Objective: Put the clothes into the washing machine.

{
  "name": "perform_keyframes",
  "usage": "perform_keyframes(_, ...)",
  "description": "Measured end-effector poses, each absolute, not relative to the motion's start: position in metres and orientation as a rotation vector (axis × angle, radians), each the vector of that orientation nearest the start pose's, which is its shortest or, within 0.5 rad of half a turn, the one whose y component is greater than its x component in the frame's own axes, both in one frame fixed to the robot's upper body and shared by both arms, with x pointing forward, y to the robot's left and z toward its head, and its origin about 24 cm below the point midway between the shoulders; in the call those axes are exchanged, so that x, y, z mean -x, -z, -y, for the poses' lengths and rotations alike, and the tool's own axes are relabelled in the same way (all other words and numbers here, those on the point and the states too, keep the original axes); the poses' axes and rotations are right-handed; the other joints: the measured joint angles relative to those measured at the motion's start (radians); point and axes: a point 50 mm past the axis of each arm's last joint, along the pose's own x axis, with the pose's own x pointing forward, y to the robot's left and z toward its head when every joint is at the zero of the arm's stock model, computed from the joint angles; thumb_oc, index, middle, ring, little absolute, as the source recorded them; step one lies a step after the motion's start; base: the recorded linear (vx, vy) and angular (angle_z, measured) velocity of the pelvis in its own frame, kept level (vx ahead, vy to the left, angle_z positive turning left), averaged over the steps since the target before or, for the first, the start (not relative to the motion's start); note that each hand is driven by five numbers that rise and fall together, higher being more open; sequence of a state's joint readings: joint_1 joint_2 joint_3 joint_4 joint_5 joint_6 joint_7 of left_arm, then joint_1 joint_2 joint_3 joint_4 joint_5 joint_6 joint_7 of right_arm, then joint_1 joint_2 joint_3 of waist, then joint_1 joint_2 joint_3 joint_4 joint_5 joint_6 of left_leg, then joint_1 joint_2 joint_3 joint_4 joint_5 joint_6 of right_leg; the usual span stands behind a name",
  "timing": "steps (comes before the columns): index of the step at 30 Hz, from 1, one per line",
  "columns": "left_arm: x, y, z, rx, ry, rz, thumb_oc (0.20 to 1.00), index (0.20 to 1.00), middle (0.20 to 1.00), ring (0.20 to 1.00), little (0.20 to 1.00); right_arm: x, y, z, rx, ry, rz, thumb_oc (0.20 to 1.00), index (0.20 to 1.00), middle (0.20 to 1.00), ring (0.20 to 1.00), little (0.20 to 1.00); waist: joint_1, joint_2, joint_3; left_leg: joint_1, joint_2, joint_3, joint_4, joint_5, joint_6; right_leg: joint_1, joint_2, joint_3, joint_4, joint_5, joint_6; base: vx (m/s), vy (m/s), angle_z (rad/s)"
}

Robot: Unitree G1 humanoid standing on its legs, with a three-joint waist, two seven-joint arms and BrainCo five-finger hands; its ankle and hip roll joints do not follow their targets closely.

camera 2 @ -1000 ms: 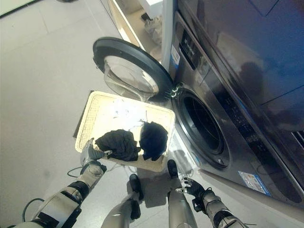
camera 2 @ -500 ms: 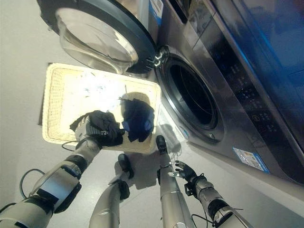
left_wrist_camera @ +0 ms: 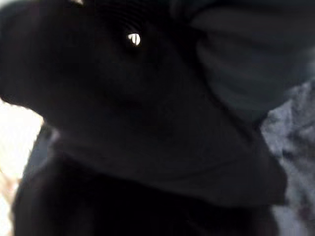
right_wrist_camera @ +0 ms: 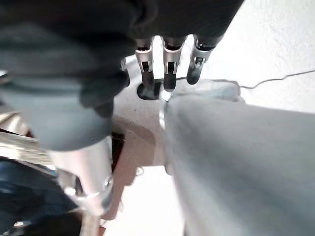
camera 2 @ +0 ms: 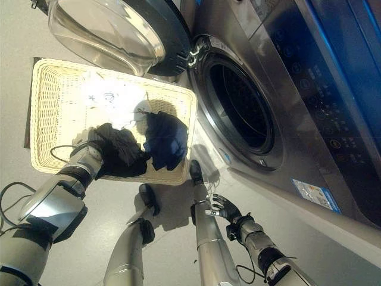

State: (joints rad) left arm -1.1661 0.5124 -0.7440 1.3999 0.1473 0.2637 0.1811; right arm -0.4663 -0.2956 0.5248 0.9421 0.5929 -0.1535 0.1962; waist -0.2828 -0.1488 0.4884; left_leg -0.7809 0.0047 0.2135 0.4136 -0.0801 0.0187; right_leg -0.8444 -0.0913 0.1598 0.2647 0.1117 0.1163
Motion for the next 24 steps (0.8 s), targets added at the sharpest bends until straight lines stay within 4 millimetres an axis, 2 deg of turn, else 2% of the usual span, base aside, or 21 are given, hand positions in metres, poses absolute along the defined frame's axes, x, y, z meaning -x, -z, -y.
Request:
perform_keyframes(4, -0.399, -0.128, -0.259, -1.304, -0.241, -0.497, 0.2, 0.2, 0.2, 0.2, 0.2, -0.305, 0.028, 0.145, -0.006, -0.385, -0.396, 1.0, 1.0, 1.0, 1.0, 1.0, 0.014, -0.003, -0.003, 0.021, -0.006, -0.011, -0.009, 0.005, 0.005, 0.021, -0.005, -0.011, 0.002, 0.0, 0.0, -0.02, -0.002, 0.06)
perform_keyframes(7, -0.396, -0.107, -0.244, -1.313, -0.165, -0.503, 0.2, 0.2, 0.2, 0.2, 0.2, -0.308, 0.019, 0.139, -0.009, -0.423, -0.35, 1.0, 1.0, 1.0, 1.0, 1.0, 0.022, 0.0, -0.003, 0.054, -0.013, -0.033, -0.033, 0.015, 0.0, 0.054, -0.014, -0.042, 0.006, -0.016, -0.006, -0.05, -0.059, 0.13)
perform_keyframes(10, -0.396, -0.107, -0.244, -1.313, -0.165, -0.503, 0.2, 0.2, 0.2, 0.2, 0.2, -0.308, 0.019, 0.139, -0.009, -0.423, -0.35, 1.0, 1.0, 1.0, 1.0, 1.0, 0.022, 0.0, -0.003, 0.054, -0.013, -0.033, -0.033, 0.015, 0.0, 0.054, -0.014, -0.042, 0.006, -0.016, -0.006, -0.01, -0.02, 0.18)
perform_keyframes(11, -0.396, -0.099, -0.235, -1.312, -0.123, -0.468, 0.2, 0.2, 0.2, 0.2, 0.2, -0.314, 0.008, 0.136, -0.023, -0.433, -0.298, 1.0, 1.0, 1.0, 1.0, 1.0, 0.032, 0.0, -0.004, 0.078, -0.014, -0.064, -0.077, 0.053, -0.013, 0.075, -0.016, -0.076, 0.012, -0.029, -0.02, -0.1, -0.162, 0.44)
perform_keyframes(12, -0.395, -0.097, -0.235, -1.31, -0.119, -0.463, 0.2, 0.2, 0.2, 0.2, 0.2, -0.318, 0.002, 0.137, -0.017, -0.434, -0.274, 1.0, 1.0, 1.0, 1.0, 1.0, 0.055, 0.001, -0.004, 0.087, -0.012, -0.069, -0.095, 0.065, -0.02, 0.078, -0.013, -0.082, 0.013, -0.029, -0.025, -0.14, -0.237, 0.55)
perform_keyframes(13, -0.398, -0.1, -0.229, -1.252, -0.112, -0.4, 0.2, 0.2, 0.2, 0.2, 0.2, -0.323, -0.013, 0.137, -0.021, -0.439, -0.224, 1.0, 1.0, 1.0, 1.0, 1.0, 0.082, 0.022, 0.002, 0.091, -0.013, -0.116, -0.123, 0.087, -0.037, 0.095, -0.011, -0.104, 0.022, -0.037, -0.032, -0.13, -0.21, 0.31)
perform_keyframes(14, -0.398, -0.101, -0.224, -1.203, -0.108, -0.362, 0.2, 0.2, 0.2, 0.2, 0.2, -0.322, -0.019, 0.138, -0.024, -0.442, -0.195, 1.0, 1.0, 1.0, 1.0, 1.0, 0.082, 0.034, 0.007, 0.103, -0.014, -0.136, -0.133, 0.098, -0.043, 0.108, -0.012, -0.123, 0.02, -0.042, -0.038, -0.08, -0.126, 0.8)
perform_keyframes(15, -0.396, -0.098, -0.221, -1.119, -0.102, -0.304, 0.2, 0.2, 0.2, 0.2, 0.2, -0.323, -0.026, 0.134, -0.05, -0.445, -0.158, 1.0, 1.0, 1.0, 1.0, 1.0, 0.079, 0.05, 0.011, 0.142, -0.004, -0.151, -0.178, 0.132, -0.055, 0.147, -0.007, -0.161, 0.016, -0.059, -0.056, -0.06, -0.097, 0.78)
perform_keyframes(16, -0.396, -0.098, -0.221, -1.106, -0.106, -0.293, 0.2, 0.2, 0.2, 0.2, 0.2, -0.324, -0.028, 0.133, -0.06, -0.44, -0.147, 1.0, 1.0, 1.0, 1.0, 1.0, 0.083, 0.05, 0.009, 0.151, 0.002, -0.153, -0.189, 0.139, -0.054, 0.158, -0.004, -0.17, 0.017, -0.063, -0.061, -0.08, -0.138, 0.77)
perform_keyframes(17, -0.394, -0.096, -0.214, -1.017, -0.105, -0.247, 0.2, 0.2, 0.2, 0.2, 0.2, -0.328, -0.037, 0.133, -0.093, -0.408, -0.11, 1.0, 1.0, 1.0, 1.0, 1.0, 0.131, 0.052, 0.007, 0.186, 0.014, -0.166, -0.229, 0.153, -0.074, 0.181, 0.008, -0.184, 0.023, -0.083, -0.069, -0.07, -0.125, 0.38)
perform_keyframes(18, -0.389, -0.091, -0.213, -0.948, -0.103, -0.222, 0.2, 0.2, 0.2, 0.2, 0.2, -0.332, -0.046, 0.136, -0.111, -0.377, -0.072, 1.0, 1.0, 1.0, 1.0, 1.0, 0.172, 0.066, 0.009, 0.205, 0.019, -0.175, -0.258, 0.177, -0.079, 0.188, 0.012, -0.197, 0.042, -0.096, -0.078, -0.06, -0.108, 0.39)
perform_keyframes(20, -0.384, -0.084, -0.212, -0.884, -0.093, -0.218, 0.2, 0.2, 0.2, 0.2, 0.2, -0.335, -0.053, 0.137, -0.124, -0.351, -0.046, 1.0, 1.0, 1.0, 1.0, 1.0, 0.187, 0.087, 0.007, 0.217, 0.024, -0.193, -0.289, 0.193, -0.09, 0.189, 0.017, -0.21, 0.052, -0.107, -0.085, -0.06, -0.092, 0.31)
perform_keyframes(22, -0.371, -0.075, -0.223, -0.711, -0.125, -0.22, 0.2, 0.2, 0.2, 0.2, 0.2, -0.338, -0.066, 0.133, -0.141, -0.344, -0.001, 1.0, 1.0, 1.0, 1.0, 1.0, 0.214, 0.113, 0.014, 0.225, 0.037, -0.206, -0.32, 0.23, -0.094, 0.202, 0.02, -0.252, 0.053, -0.104, -0.102, -0.06, -0.077, 0.37)
perform_keyframes(23, -0.367, -0.07, -0.221, -0.637, -0.122, -0.208, 0.2, 0.2, 0.2, 0.2, 0.2, -0.338, -0.071, 0.135, -0.161, -0.33, 0.021, 1.0, 1.0, 1.0, 1.0, 1.0, 0.211, 0.121, 0.019, 0.24, 0.039, -0.21, -0.339, 0.245, -0.092, 0.216, 0.02, -0.264, 0.049, -0.107, -0.106, -0.04, -0.026, 0.42)
perform_keyframes(24, -0.362, -0.063, -0.22, -0.607, -0.115, -0.211, 0.2, 0.2, 0.2, 0.2, 0.2, -0.336, -0.068, 0.138, -0.17, -0.308, 0.016, 1.0, 1.0, 1.0, 1.0, 1.0, 0.221, 0.125, 0.021, 0.249, 0.041, -0.211, -0.344, 0.252, -0.09, 0.233, 0.021, -0.273, 0.05, -0.113, -0.108, -0.05, -0.036, 0.41)
